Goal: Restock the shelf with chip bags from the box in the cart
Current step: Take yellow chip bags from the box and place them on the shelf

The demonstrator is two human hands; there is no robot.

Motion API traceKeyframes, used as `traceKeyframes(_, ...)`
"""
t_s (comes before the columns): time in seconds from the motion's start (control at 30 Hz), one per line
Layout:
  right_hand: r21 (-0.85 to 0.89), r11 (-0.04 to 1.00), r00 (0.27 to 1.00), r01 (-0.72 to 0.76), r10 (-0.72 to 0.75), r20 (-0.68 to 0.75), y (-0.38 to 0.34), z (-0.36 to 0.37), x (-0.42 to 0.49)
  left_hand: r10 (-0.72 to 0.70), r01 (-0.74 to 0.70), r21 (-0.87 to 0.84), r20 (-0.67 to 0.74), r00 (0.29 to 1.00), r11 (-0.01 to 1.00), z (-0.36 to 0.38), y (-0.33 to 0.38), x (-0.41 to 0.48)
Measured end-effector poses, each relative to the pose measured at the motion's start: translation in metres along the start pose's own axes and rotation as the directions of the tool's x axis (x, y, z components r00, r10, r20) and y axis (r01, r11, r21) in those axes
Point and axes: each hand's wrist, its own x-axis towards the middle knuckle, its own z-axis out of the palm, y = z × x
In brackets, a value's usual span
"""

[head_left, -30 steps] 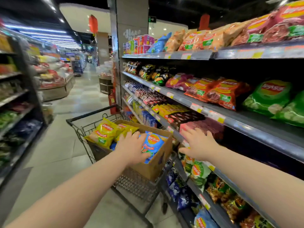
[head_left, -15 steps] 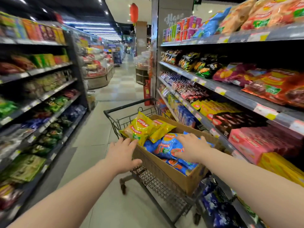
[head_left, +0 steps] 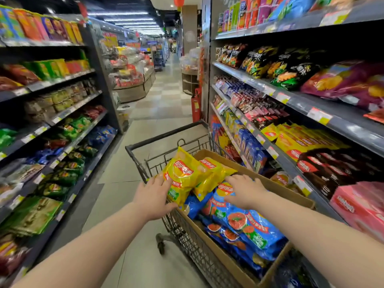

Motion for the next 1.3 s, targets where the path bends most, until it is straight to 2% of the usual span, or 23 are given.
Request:
traceKeyframes(0.23,0.053,0.998,1.0,-0.014,0.013,0.029,0.007,0.015,0.044,0.013,-0.012,-0.024,0.063,0.998,1.0,0.021,-0.016,0.064)
traceKeyframes(0.37,0.094,0.991,0.994,-0.094,0.088,0.065,0.011,0.026,0.071,0.029,-0.023,-0.055,0.127,0.992,0.998,0.039,-0.028,0.107)
traceKeyframes(0.5,0.159,0.969,0.981,-0.187,0.175,0.083,0.005,0.034,0.109,0.107,-0.097,-0.073,0.149,0.983,0.993,0.054,-0.049,0.153)
traceKeyframes(0.83,0.364,0.842,0.917,-0.399,0.37,0.149,-0.028,0.057,0.194,0.247,-0.116,-0.395,0.298,0.922,0.911,0.095,-0.106,0.253)
traceKeyframes(0.93,0.415,0.79,0.892,-0.452,0.4,0.212,-0.031,0.066,0.209,0.271,-0.042,-0.571,0.323,0.907,0.82,0.103,-0.107,0.263)
traceKeyframes(1.07,0.492,0.704,0.858,-0.512,0.447,0.253,-0.024,0.071,0.231,0.237,0.16,-0.688,0.444,0.864,0.708,0.115,-0.105,0.278)
traceKeyframes(1.17,0.547,0.62,0.824,-0.563,0.477,0.307,-0.015,0.079,0.25,0.173,0.322,-0.699,0.538,0.825,0.639,0.126,-0.107,0.288)
traceKeyframes(1.3,0.607,0.518,0.792,-0.602,0.485,0.372,-0.003,0.092,0.272,0.157,0.441,-0.688,0.623,0.766,0.576,0.139,-0.109,0.294)
